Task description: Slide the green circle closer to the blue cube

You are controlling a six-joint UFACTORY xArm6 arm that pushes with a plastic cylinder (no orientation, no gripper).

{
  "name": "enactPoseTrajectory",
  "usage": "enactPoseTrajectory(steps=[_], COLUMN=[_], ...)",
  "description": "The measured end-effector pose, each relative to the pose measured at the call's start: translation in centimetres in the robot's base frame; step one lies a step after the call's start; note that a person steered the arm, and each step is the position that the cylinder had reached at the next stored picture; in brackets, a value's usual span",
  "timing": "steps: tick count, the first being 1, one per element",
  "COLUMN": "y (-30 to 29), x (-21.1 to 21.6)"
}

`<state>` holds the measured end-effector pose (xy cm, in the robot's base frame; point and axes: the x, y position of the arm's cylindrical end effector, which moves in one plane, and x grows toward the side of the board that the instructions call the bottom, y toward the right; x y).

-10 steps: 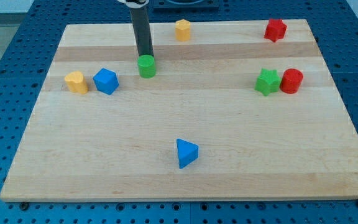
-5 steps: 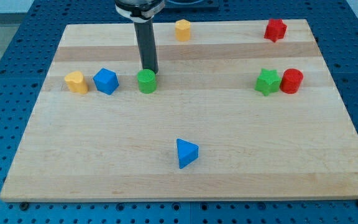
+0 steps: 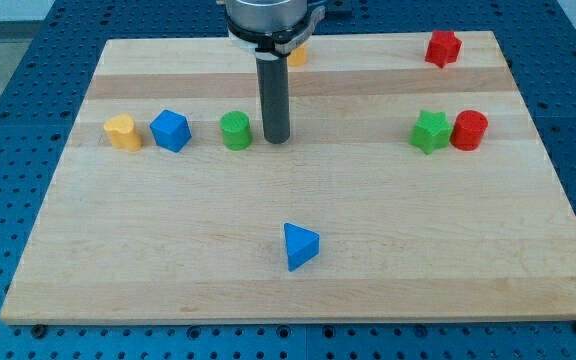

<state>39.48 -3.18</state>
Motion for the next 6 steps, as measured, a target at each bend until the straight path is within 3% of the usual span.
enactPoseTrajectory(steps=[6], y=[-3.7], x=[0.1])
